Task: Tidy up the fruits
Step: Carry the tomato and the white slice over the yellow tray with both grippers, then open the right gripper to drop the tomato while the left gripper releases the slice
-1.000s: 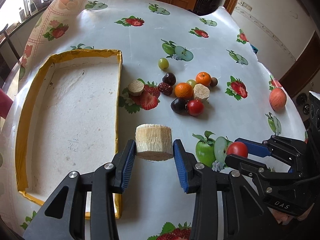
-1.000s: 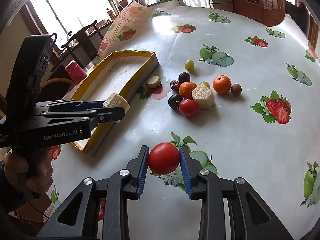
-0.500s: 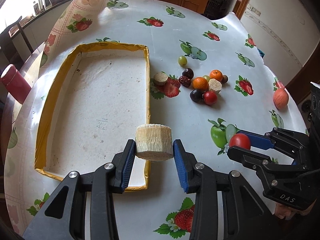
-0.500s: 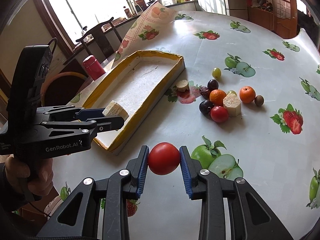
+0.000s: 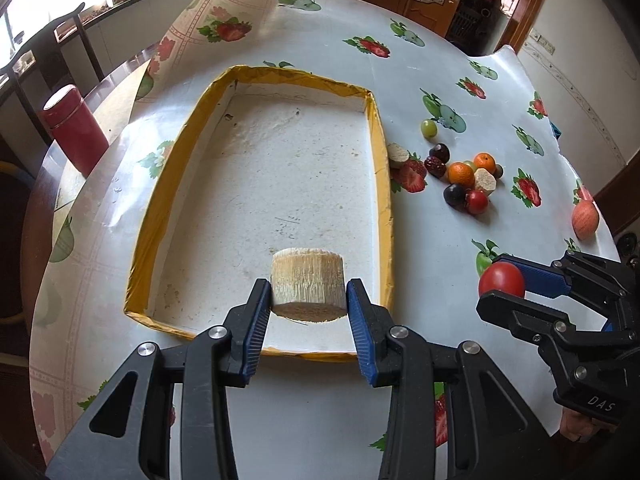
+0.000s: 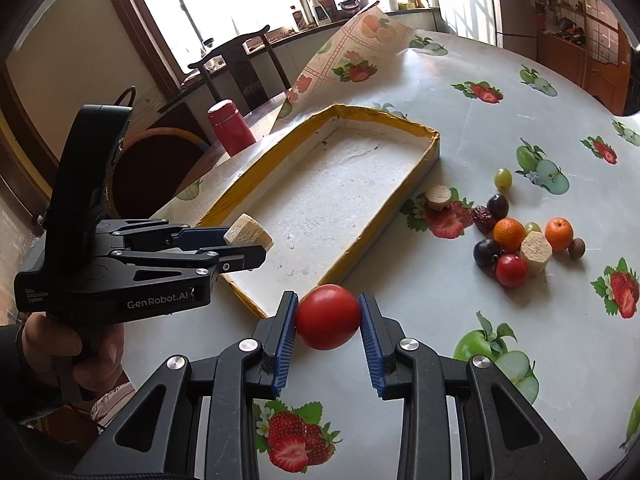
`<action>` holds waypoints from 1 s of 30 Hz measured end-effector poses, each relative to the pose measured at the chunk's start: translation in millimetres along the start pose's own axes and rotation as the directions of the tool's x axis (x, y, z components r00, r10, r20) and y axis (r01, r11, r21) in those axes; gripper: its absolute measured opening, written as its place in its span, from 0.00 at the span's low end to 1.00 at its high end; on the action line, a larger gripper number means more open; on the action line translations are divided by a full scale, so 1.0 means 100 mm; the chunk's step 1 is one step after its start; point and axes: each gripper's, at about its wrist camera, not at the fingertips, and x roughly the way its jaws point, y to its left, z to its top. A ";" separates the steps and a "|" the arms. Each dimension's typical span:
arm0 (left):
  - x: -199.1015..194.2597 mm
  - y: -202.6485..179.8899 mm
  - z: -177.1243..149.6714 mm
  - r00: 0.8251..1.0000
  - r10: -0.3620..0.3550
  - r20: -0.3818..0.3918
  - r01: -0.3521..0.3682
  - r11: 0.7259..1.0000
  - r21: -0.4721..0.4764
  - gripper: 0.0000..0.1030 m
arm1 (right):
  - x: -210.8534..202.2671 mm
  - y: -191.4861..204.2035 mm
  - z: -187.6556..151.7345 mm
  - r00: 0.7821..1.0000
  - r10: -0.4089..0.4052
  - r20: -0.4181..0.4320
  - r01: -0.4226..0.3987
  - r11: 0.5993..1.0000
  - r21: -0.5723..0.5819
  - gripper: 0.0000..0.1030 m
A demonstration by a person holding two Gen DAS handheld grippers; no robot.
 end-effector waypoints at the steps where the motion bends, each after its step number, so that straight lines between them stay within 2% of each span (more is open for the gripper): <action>1: 0.00 0.04 0.00 1.000 0.005 0.000 -0.005 1.000 -0.007 0.35 | 0.02 0.03 0.02 1.000 0.006 -0.001 -0.006 1.000 -0.005 0.30; 10: 0.02 0.33 0.01 0.999 0.036 0.001 -0.036 0.998 -0.056 0.35 | 0.22 0.26 0.20 0.999 0.052 -0.017 -0.052 0.997 -0.057 0.30; 15: 0.12 0.47 0.06 0.998 0.068 -0.007 -0.068 0.995 -0.073 0.35 | 0.47 0.43 0.31 0.996 0.078 -0.052 -0.083 0.992 -0.090 0.31; 23: 0.37 0.65 0.13 0.995 0.086 -0.052 -0.090 0.993 -0.073 0.35 | 1.04 0.61 0.32 0.988 0.047 -0.147 -0.072 0.983 -0.170 0.31; 30: 0.60 0.65 0.12 0.989 0.086 -0.123 -0.093 0.994 -0.058 0.36 | 1.35 0.62 0.30 0.975 0.014 -0.224 -0.062 0.976 -0.210 0.32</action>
